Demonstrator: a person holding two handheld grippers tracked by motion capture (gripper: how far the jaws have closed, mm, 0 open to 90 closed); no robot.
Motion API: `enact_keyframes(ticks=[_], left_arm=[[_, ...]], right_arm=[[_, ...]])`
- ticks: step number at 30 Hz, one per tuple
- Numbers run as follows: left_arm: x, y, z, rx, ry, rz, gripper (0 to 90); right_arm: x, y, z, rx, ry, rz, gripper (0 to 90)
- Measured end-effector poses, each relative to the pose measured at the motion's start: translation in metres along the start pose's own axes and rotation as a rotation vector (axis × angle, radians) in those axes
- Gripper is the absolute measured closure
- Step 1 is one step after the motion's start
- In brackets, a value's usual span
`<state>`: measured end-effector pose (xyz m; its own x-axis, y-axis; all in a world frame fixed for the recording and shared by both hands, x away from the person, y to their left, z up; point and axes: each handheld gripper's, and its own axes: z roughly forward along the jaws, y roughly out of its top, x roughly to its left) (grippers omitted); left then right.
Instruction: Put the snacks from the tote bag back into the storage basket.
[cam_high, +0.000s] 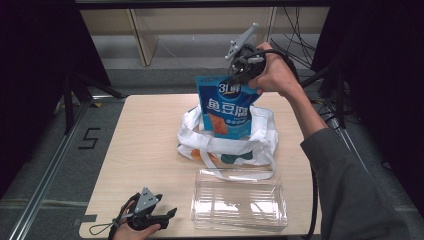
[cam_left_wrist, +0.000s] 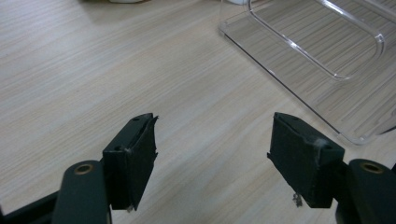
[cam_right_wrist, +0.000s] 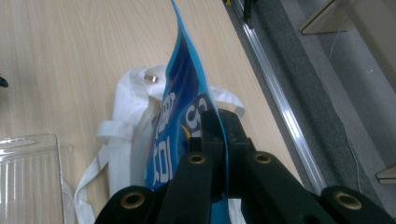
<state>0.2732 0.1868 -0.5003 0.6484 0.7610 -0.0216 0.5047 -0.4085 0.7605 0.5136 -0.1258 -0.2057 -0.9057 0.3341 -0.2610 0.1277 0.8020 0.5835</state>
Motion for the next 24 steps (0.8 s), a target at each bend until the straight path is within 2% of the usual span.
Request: enact_keyframes(ticks=[2,3,4,5,7,8,10,11,12,13,14,16,18,19,20,22,23,24], left_arm=[[-0.001,0.0,0.0,-0.001,0.0,-0.011,30.8],[-0.002,-0.001,0.001,-0.007,-0.006,-0.036,30.8],[-0.002,-0.001,0.002,-0.014,-0.008,-0.037,30.8],[-0.001,-0.001,0.002,0.001,0.004,-0.03,30.8],[0.001,-0.002,0.001,0.005,0.008,-0.022,30.8],[0.001,-0.002,0.001,-0.005,0.01,-0.033,30.8],[0.001,-0.001,0.0,0.005,0.014,-0.035,30.7],[0.002,-0.001,0.0,0.0,0.011,-0.021,30.7],[0.001,-0.002,0.001,0.006,0.004,-0.036,30.6],[0.001,-0.001,0.001,0.008,0.002,-0.04,30.6],[0.0,-0.001,0.001,-0.002,-0.005,-0.04,30.6],[0.002,-0.001,0.0,0.003,0.001,0.001,30.2],[0.002,-0.001,0.0,0.013,0.003,0.001,29.7],[0.002,-0.001,0.0,0.003,-0.002,-0.011,29.6],[0.0,-0.002,0.001,-0.001,0.005,-0.042,29.4],[0.001,-0.002,0.001,-0.002,0.004,-0.042,29.1],[0.002,-0.001,0.0,0.003,0.006,-0.023,28.9],[0.002,-0.001,0.0,-0.006,0.005,-0.032,28.8]], right_arm=[[0.0,0.002,-0.005,-0.007,-0.006,-0.002,90.0],[0.0,0.002,-0.009,-0.013,-0.003,-0.002,90.0],[0.001,0.004,-0.012,-0.016,-0.012,-0.004,90.0],[0.002,0.004,-0.014,-0.022,-0.027,-0.006,90.0],[0.003,0.007,-0.021,-0.025,-0.026,-0.015,90.0],[0.005,0.008,-0.024,-0.023,-0.029,-0.018,90.0],[0.008,0.01,-0.031,-0.023,-0.05,-0.026,90.0],[0.009,0.01,-0.035,-0.019,-0.049,-0.027,90.0],[0.011,0.01,-0.039,-0.023,-0.06,-0.024,90.0],[0.01,0.01,-0.041,-0.038,-0.05,-0.063,90.0],[0.011,0.009,-0.044,-0.035,-0.052,-0.062,90.0],[0.014,0.007,-0.049,-0.031,-0.046,-0.076,90.0],[0.018,0.005,-0.054,-0.031,-0.04,-0.072,90.0],[0.02,0.004,-0.056,-0.03,-0.027,-0.076,90.0],[0.023,0.003,-0.059,-0.029,-0.03,-0.083,90.0],[0.028,0.001,-0.064,-0.026,-0.015,-0.095,90.0],[0.031,0.0,-0.067,-0.032,-0.019,-0.097,90.0],[0.034,-0.001,-0.071,-0.036,-0.009,-0.102,90.0]])
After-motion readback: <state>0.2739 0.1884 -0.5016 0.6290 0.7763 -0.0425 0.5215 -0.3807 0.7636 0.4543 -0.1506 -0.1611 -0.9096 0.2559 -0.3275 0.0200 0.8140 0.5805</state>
